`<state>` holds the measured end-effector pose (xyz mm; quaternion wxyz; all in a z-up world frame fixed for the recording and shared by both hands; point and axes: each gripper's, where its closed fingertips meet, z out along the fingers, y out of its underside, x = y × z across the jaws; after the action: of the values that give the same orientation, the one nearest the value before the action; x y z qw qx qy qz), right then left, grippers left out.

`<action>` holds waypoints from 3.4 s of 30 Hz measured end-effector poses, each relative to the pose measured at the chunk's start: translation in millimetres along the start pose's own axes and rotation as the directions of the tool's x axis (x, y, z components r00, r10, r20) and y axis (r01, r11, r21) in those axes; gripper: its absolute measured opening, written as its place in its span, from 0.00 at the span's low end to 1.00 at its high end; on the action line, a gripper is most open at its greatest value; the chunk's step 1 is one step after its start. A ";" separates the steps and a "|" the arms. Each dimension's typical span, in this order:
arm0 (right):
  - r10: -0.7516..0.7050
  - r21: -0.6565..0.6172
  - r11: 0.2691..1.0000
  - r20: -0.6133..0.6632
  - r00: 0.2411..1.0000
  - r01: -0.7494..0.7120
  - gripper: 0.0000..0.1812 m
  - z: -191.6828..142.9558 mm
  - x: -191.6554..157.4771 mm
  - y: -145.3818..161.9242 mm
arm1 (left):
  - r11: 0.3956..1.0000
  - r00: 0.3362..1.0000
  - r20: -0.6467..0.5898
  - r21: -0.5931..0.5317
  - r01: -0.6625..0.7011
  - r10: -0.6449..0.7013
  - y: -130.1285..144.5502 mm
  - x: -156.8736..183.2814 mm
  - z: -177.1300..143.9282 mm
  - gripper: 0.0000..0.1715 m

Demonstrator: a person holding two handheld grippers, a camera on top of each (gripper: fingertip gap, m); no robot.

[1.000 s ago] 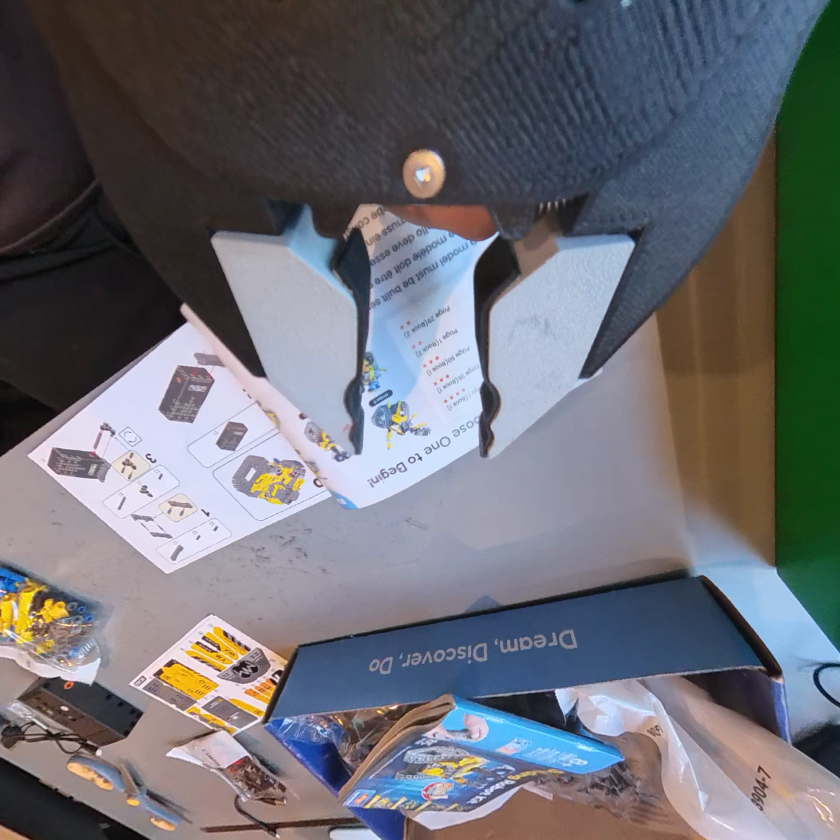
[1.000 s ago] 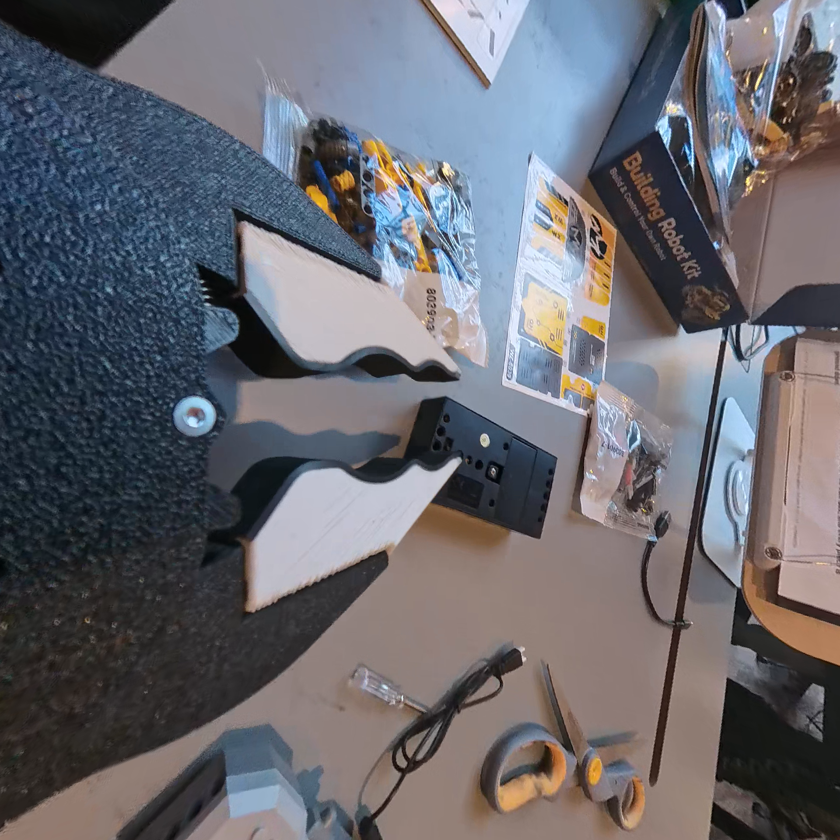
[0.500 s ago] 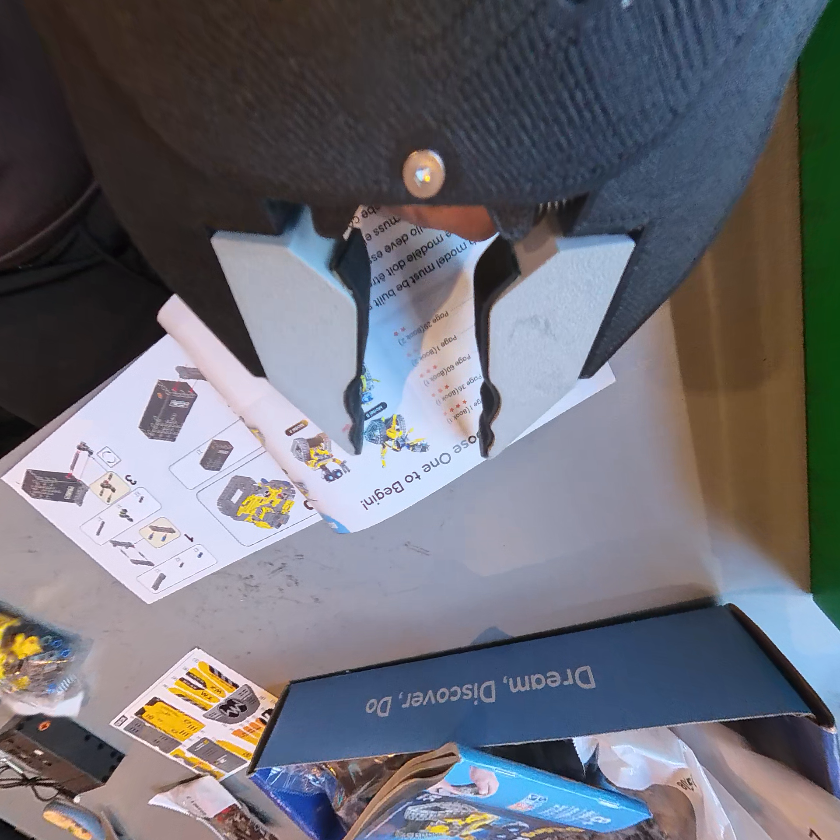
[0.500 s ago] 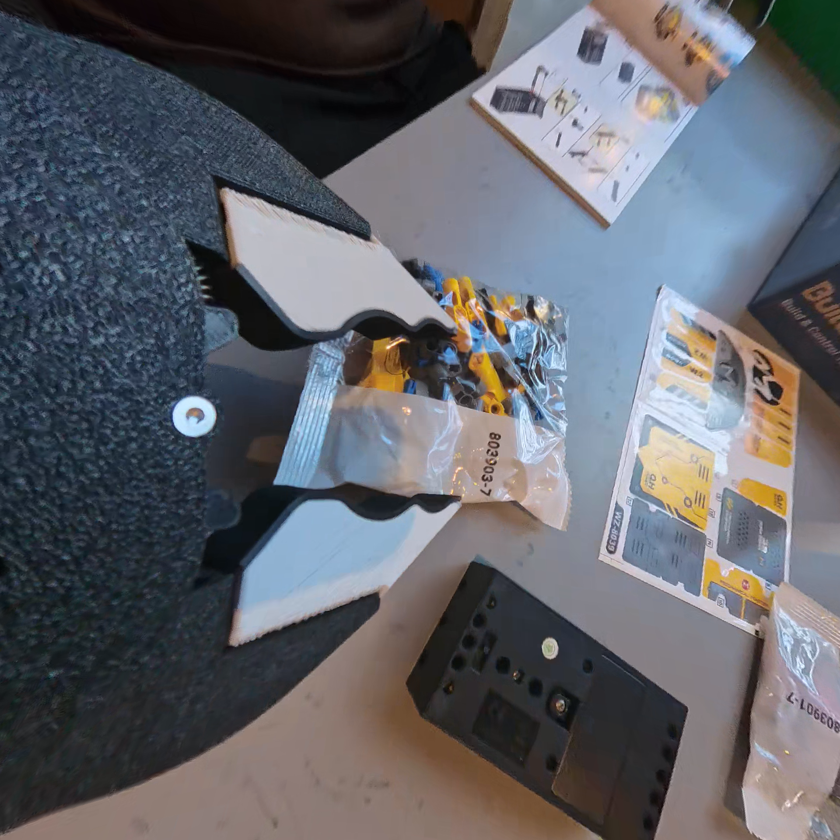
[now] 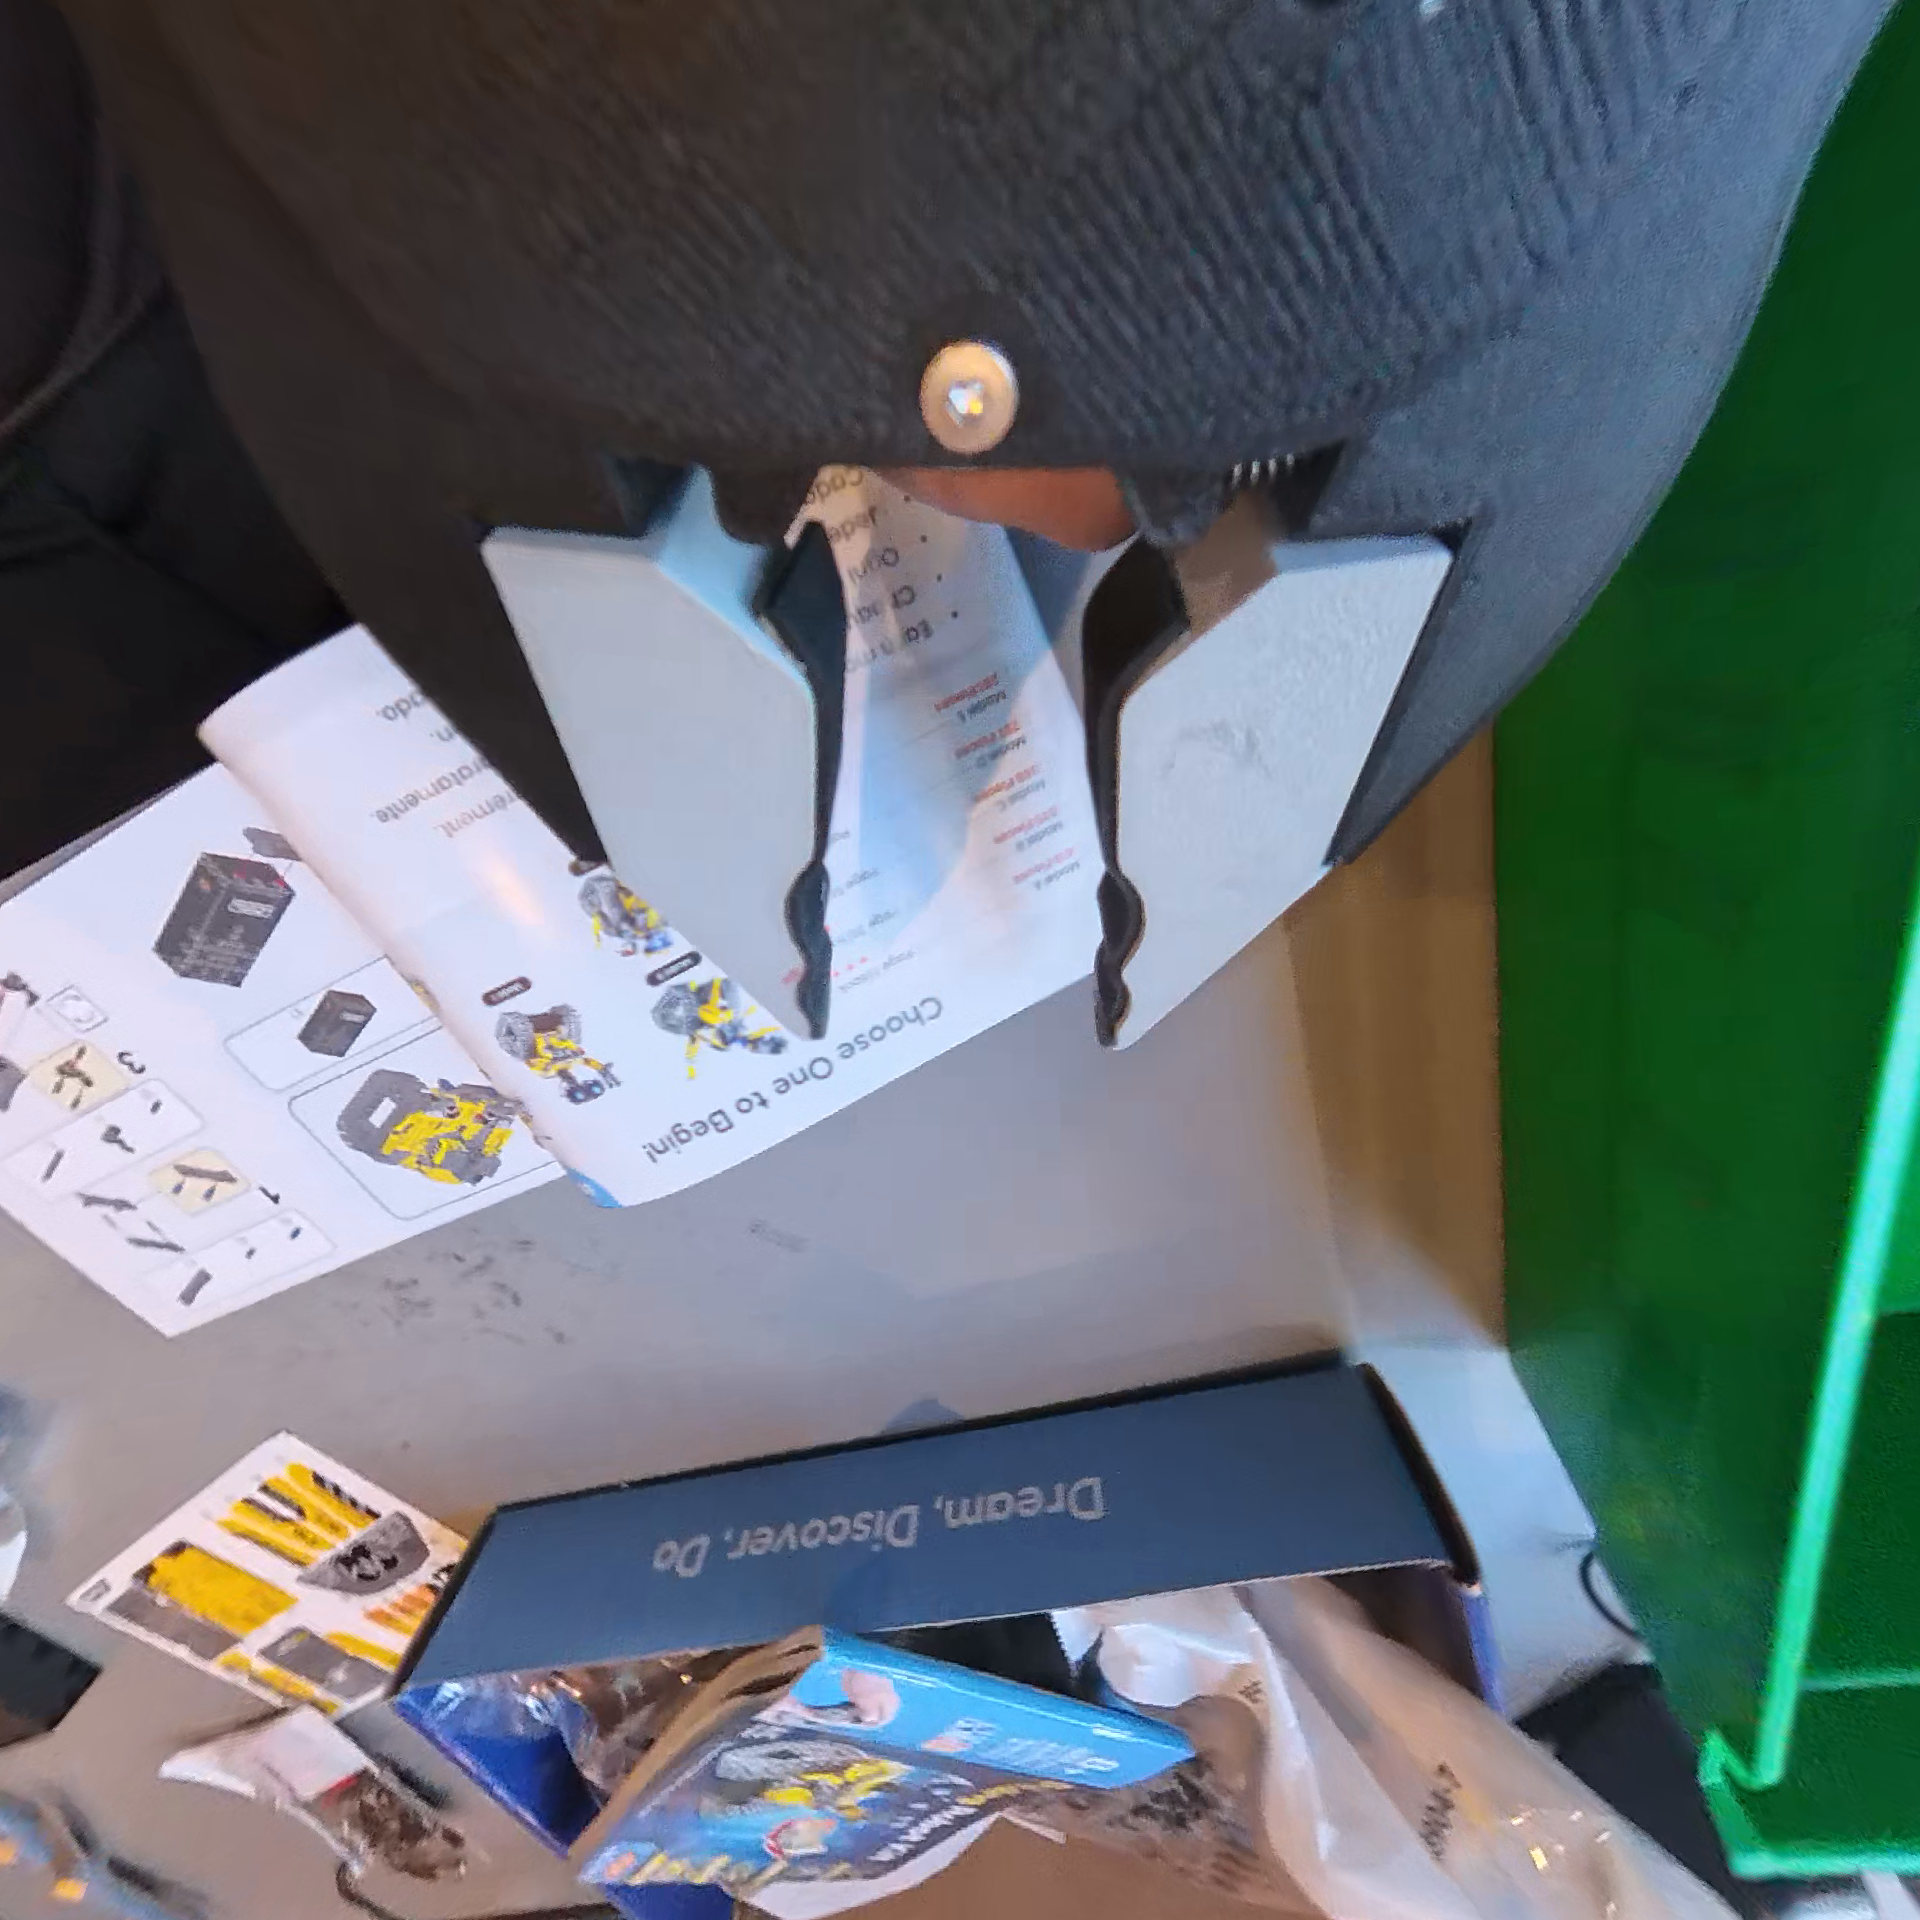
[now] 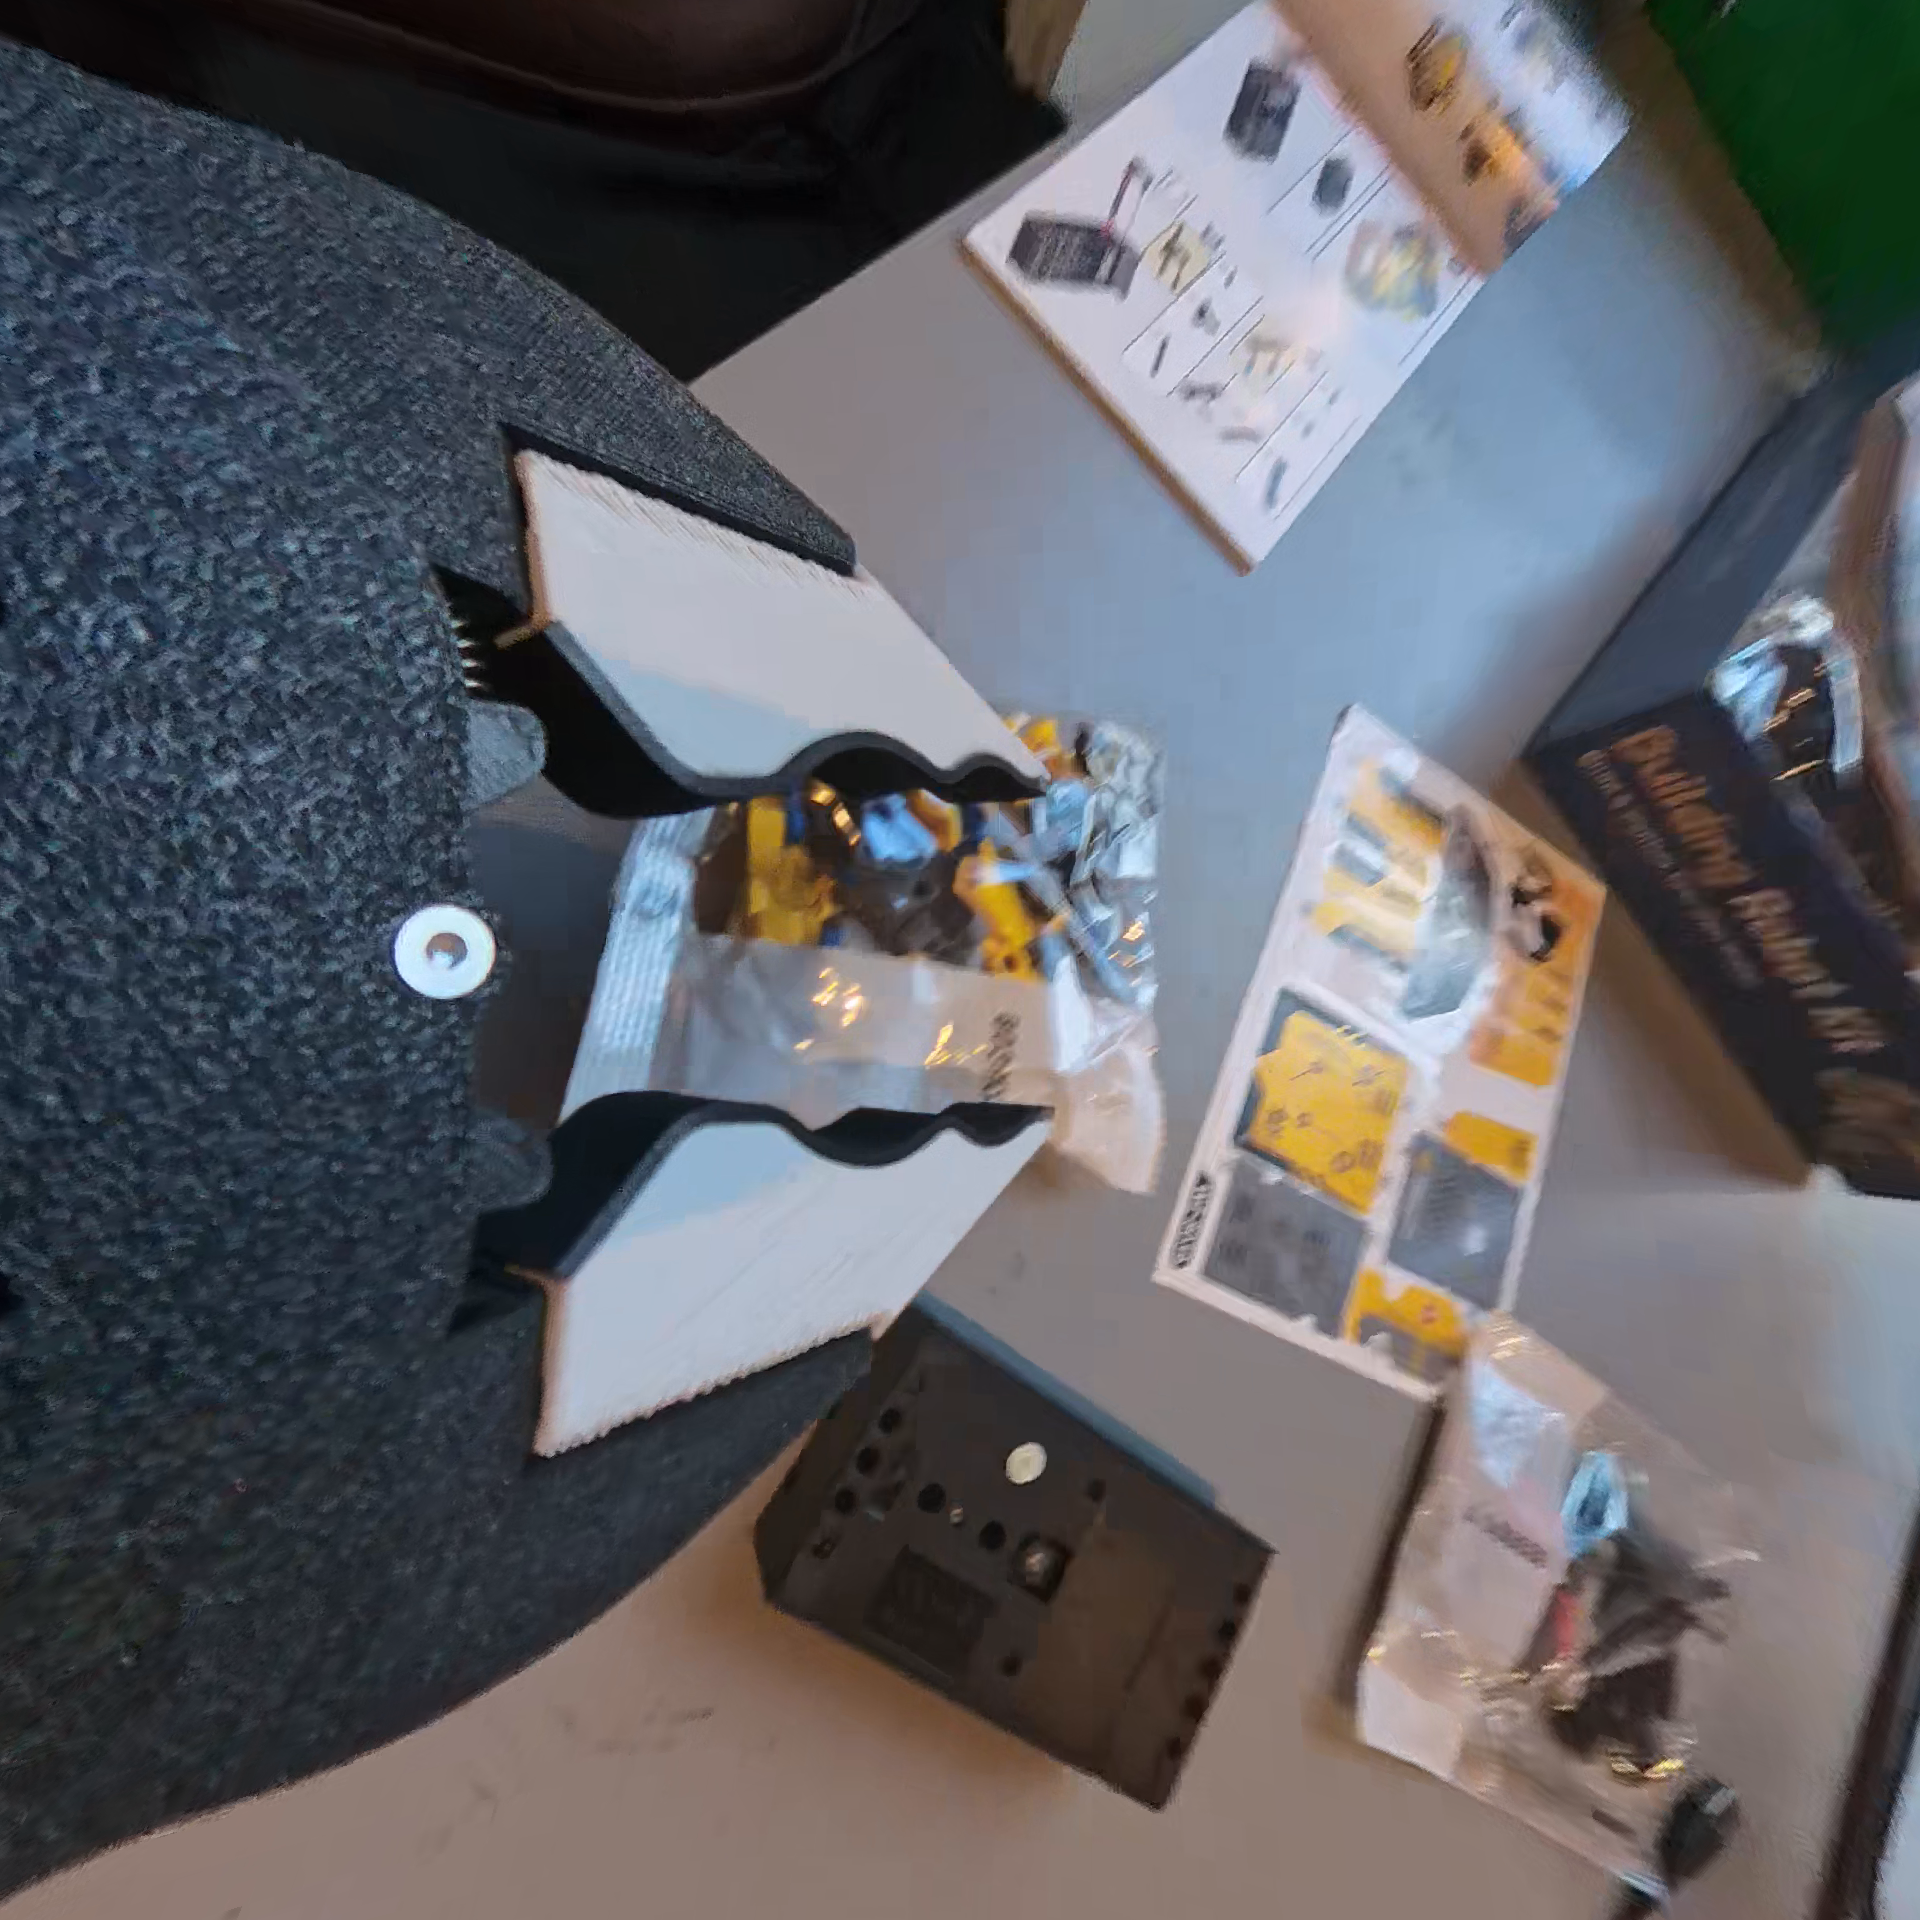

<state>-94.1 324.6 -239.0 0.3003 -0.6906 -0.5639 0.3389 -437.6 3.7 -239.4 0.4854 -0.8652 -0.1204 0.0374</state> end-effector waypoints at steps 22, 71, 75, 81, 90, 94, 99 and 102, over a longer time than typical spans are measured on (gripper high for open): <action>-0.471 -0.104 0.829 0.402 0.785 0.550 0.00 146.4 -266.7 -10.1 | 0.999 0.988 -0.153 0.037 -0.025 0.030 7.0 67.3 -21.5 0.25; -0.309 -0.039 0.920 0.539 0.784 0.389 0.00 165.5 -284.6 -54.4 | 0.995 1.000 0.006 0.101 -0.009 0.008 63.8 118.3 -12.7 0.03; -0.297 -0.073 0.928 0.445 0.845 0.365 0.01 153.6 -235.8 -54.7 | 0.993 1.000 0.017 0.116 -0.020 0.018 63.6 118.7 -12.2 0.03; -0.296 -0.145 0.931 0.240 0.925 0.335 0.01 133.2 -153.2 -29.9 | 0.991 1.000 -0.011 0.135 0.014 -0.013 63.0 118.6 -11.7 0.03; -0.346 -0.107 0.917 0.265 0.900 0.384 0.03 110.5 -145.0 -17.9 | 0.990 1.000 0.005 0.138 0.023 -0.024 60.6 113.5 -8.0 0.00; -0.356 -0.120 0.909 0.274 0.893 0.399 0.02 113.9 -147.7 -14.5 | 0.990 1.000 0.014 0.140 0.013 -0.015 60.2 112.1 -7.4 0.00; -0.349 -0.113 0.912 0.286 0.892 0.393 0.00 118.9 -147.6 -8.3 | 0.990 0.999 0.003 0.139 0.034 -0.035 60.2 110.0 -7.9 0.00; -0.323 -0.106 0.924 0.302 0.897 0.368 0.00 119.3 -147.7 -8.5 | 0.990 0.999 -0.003 0.138 0.043 -0.043 60.4 109.4 -9.1 0.01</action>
<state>-215.1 185.0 -283.5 0.2169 -0.5464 -0.7397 0.3273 -319.7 -7.3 -280.2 0.5447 -0.8268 -0.1362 0.0349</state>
